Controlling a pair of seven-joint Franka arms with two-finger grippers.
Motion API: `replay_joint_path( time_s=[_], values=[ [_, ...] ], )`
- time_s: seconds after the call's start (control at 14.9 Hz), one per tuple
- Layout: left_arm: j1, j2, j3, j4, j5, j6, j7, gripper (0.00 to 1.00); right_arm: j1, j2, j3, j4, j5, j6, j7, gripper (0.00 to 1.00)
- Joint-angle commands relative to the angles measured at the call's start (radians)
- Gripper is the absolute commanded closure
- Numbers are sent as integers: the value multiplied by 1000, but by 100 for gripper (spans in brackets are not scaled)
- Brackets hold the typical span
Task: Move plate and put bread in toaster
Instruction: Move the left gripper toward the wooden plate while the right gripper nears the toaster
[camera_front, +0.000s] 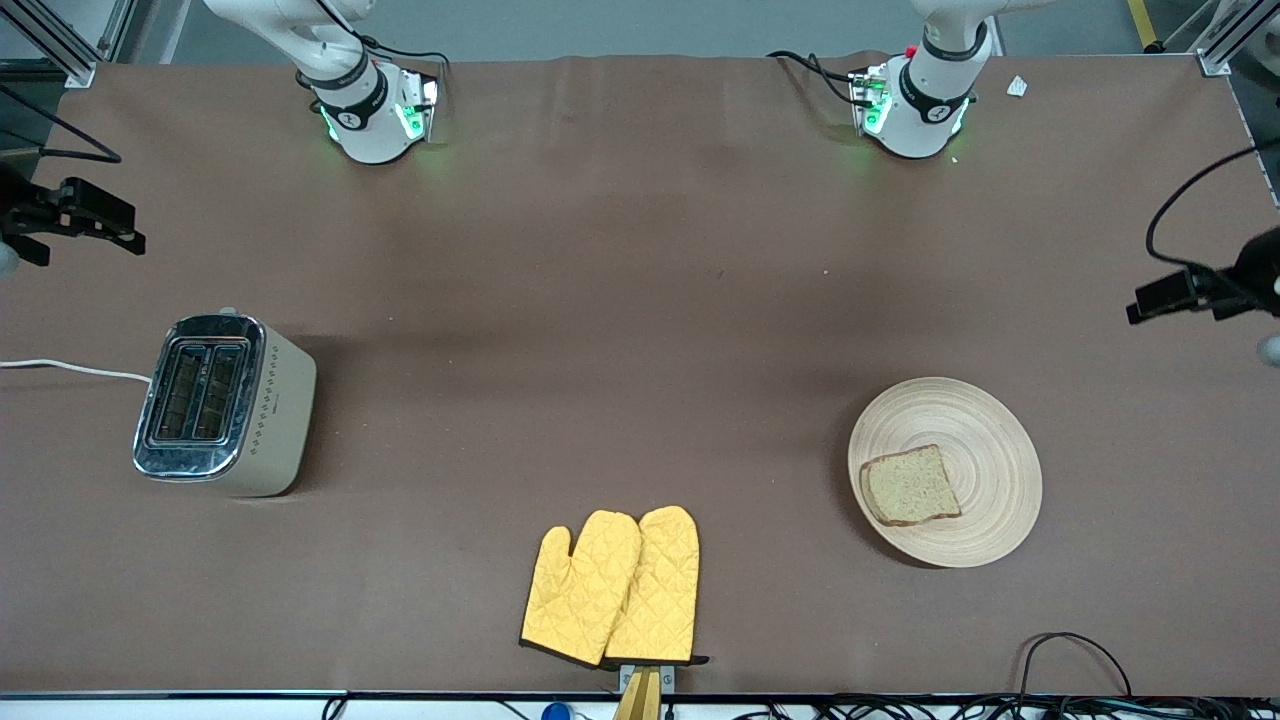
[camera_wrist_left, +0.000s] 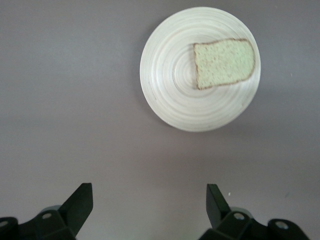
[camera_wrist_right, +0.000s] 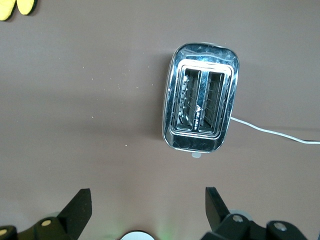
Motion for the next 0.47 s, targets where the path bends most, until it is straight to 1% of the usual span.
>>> replay_joint_path(
  time_s=[0.0,0.13,0.4],
  values=[
    [42,82,0,40,-49,24,9,0,-2,-22,0,-53,-3,4,13,0],
    [91,131,0,35,-86,83,9,0,1,-22,0,-73,-3,6,12,0],
    [171,247,0,29,-247,157,12,0,-1,-26,0,-69,-3,-3,4,0]
  ],
)
